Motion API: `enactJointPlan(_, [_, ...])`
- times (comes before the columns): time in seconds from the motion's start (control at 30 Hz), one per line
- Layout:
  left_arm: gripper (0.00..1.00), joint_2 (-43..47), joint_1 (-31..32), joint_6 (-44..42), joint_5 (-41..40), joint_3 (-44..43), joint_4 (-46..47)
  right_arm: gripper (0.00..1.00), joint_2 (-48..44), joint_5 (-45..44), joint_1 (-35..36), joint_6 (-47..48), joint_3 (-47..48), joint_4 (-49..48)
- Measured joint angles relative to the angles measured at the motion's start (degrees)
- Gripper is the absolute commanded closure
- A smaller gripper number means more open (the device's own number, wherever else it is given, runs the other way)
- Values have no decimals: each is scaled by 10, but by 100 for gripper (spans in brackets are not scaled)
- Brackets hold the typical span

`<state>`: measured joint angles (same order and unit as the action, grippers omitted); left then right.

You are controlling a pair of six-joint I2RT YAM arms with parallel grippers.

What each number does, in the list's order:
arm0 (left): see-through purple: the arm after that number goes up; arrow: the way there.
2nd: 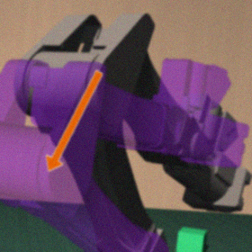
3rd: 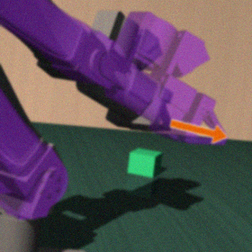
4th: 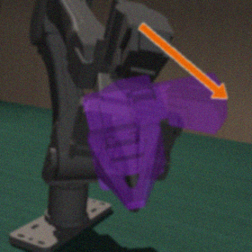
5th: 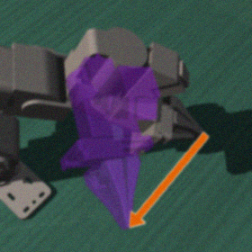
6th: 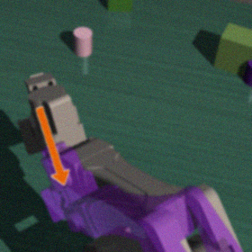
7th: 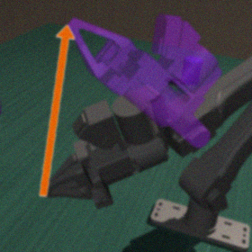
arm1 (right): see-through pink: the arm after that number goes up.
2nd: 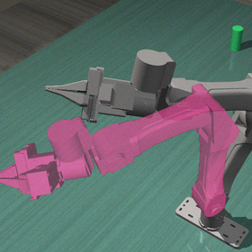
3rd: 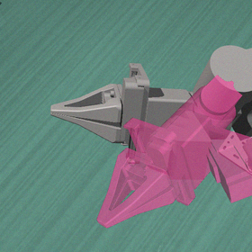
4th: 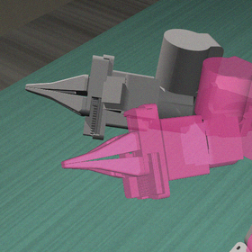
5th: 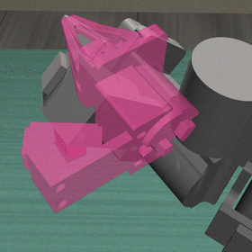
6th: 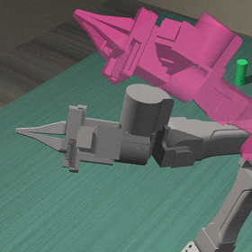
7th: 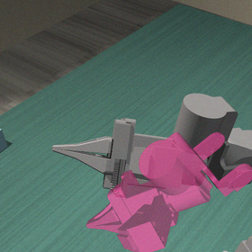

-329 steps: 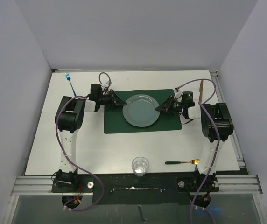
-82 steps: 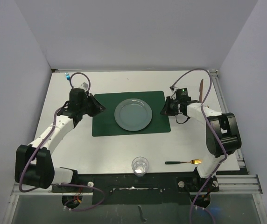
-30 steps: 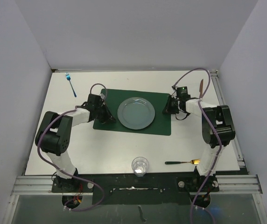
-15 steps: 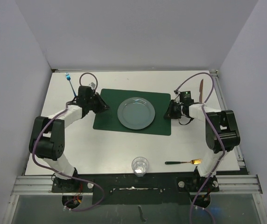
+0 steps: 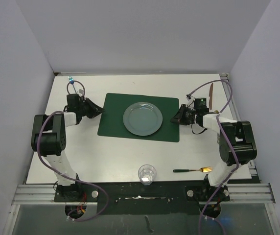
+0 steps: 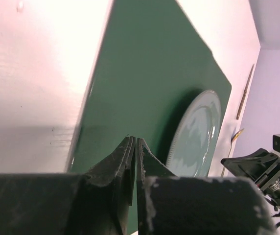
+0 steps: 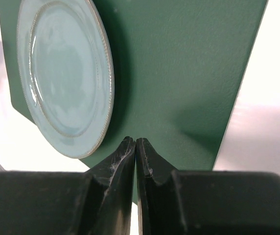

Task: Set the dinner table for one person
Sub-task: Adjust the napkin at the center of the board.

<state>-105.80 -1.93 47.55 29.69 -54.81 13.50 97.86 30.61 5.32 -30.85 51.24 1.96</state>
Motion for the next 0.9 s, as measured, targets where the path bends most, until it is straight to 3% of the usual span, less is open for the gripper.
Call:
enactJointPlan(0.17, [97,-51,6,25,35,25,39,92,-1,9,7,-14,-28,-10])
enactJointPlan(0.4, [100,-54,23,5,29,21,0,92,-7,8,10,-21,-52,-10])
enactJointPlan(0.9, [100,-12,103,-57,-71,2,-108,97,26,-4,12,-18,-36,3])
